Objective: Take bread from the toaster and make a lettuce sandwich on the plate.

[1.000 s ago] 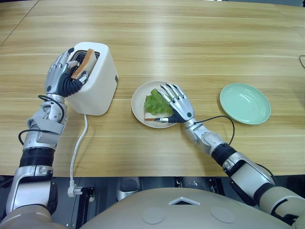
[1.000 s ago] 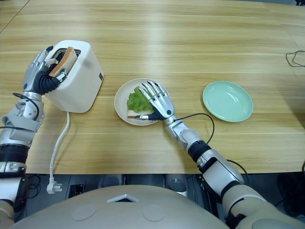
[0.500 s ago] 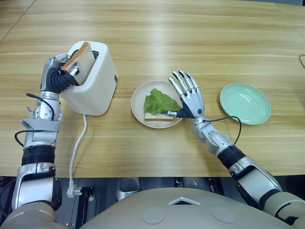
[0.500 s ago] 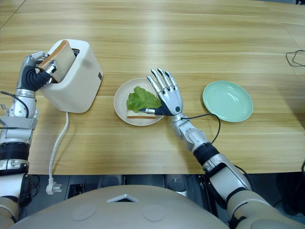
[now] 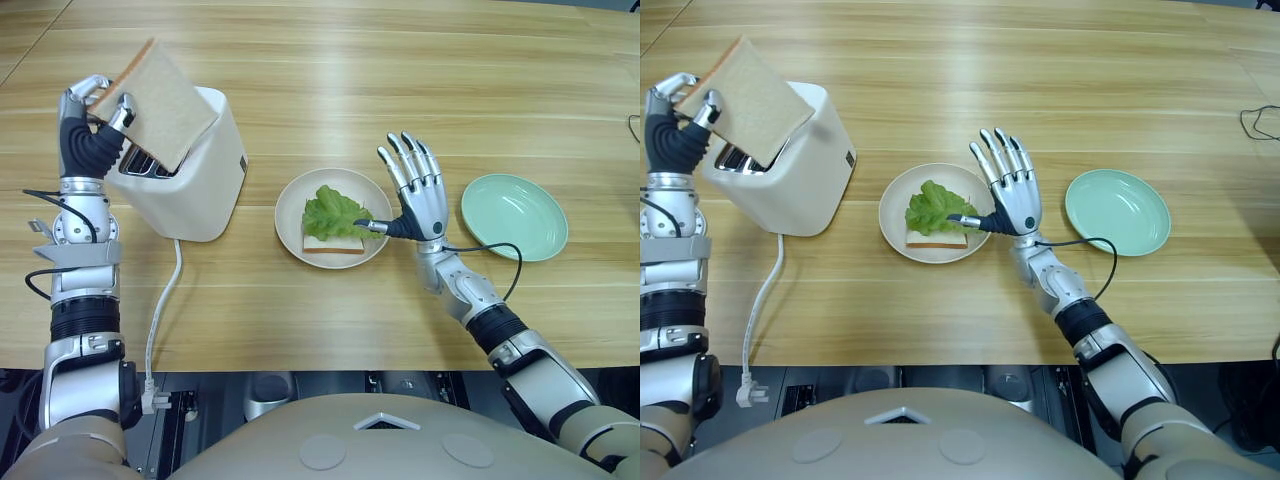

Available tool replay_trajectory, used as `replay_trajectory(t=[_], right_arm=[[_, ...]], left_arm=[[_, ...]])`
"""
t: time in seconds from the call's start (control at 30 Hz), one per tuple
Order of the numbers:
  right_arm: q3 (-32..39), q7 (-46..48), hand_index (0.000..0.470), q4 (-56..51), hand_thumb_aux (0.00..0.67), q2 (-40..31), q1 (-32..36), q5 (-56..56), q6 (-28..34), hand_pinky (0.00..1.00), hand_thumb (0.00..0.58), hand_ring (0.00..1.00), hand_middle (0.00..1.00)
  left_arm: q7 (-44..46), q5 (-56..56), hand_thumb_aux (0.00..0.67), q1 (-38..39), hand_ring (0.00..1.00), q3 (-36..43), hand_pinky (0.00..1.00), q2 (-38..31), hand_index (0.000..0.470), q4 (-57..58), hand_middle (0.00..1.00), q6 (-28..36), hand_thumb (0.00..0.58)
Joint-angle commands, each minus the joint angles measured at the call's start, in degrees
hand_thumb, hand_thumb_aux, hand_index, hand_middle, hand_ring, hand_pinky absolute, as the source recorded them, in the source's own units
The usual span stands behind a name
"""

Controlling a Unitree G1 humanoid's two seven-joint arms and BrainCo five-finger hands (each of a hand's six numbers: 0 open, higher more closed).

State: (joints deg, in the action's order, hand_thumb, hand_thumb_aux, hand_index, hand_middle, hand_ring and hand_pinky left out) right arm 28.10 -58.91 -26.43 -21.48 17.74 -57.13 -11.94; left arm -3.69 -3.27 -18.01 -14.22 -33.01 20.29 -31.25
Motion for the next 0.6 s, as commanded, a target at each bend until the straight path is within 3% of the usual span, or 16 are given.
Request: replay_trajectory(t=[0.03,0.2,0.6], right_arm=[[-2.81,0.17,0.000,0.72,0.000,-1.56,-1.01,2.35,-0.93,0.00,0.000,0.00,0.00],[-6.39,1.06,0.000,0.89,0.000,-3.63,-2.08,5.78,-3.25,0.00,0.000,0.00,0.00],[-15.32,7.75,0.000,6.64,0.000,-6.56,-6.59,16.16,-12.28,0.00,0.000,0.00,0.00]], left_arm=[[3.05,3.71,0.670,-1.32,1.00,0.19,1.00,1.90,0.460,-3.04,1.00,-0.14,0.580],[5.72,2.79,0.670,-3.62,1.00,3.51,1.00,5.44,0.460,-4.15,1.00,-0.85,0.580],[27.98,6.18,0.670,-3.73,1.00,18.76,1.00,13.31,0.460,1.83,1.00,2.44,0.580]])
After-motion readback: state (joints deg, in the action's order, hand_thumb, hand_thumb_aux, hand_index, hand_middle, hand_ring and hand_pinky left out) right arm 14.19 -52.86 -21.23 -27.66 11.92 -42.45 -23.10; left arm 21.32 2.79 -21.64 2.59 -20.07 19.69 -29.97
